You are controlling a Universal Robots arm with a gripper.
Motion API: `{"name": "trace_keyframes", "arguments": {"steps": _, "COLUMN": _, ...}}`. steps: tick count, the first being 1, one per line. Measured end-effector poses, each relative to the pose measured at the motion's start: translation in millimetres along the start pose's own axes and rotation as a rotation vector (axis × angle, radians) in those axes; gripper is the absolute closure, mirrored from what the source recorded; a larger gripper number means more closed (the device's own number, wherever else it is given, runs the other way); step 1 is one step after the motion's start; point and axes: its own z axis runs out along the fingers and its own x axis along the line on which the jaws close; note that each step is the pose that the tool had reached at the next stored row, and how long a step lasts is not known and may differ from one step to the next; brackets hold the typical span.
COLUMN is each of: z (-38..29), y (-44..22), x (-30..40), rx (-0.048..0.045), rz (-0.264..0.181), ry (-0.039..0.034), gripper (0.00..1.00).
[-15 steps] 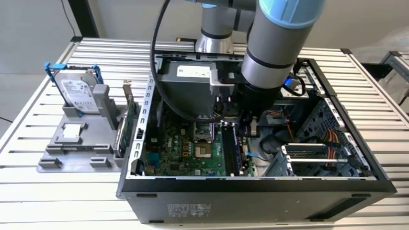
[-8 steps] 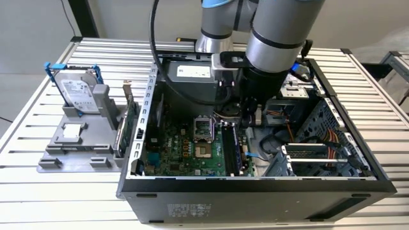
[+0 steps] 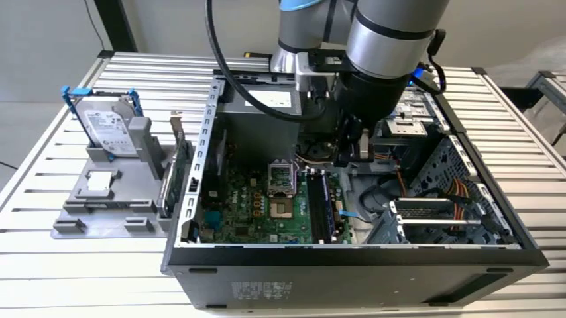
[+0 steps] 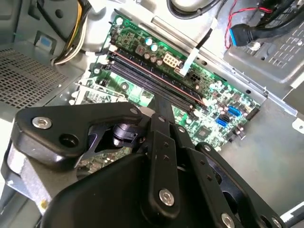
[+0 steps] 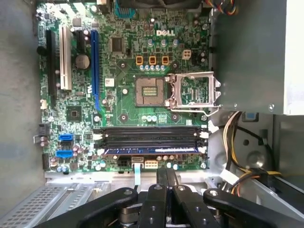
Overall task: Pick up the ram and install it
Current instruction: 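Press down the ram until it locks into place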
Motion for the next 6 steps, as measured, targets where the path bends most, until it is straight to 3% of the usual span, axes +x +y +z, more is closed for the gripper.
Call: {"name": "trace_keyframes", "arguments": {"steps": 6, "z": -0.4, "y": 0.0, "x": 0.0, "rx": 0.0, "rz": 0.0, "ry": 0.0002, "gripper": 1.0}}
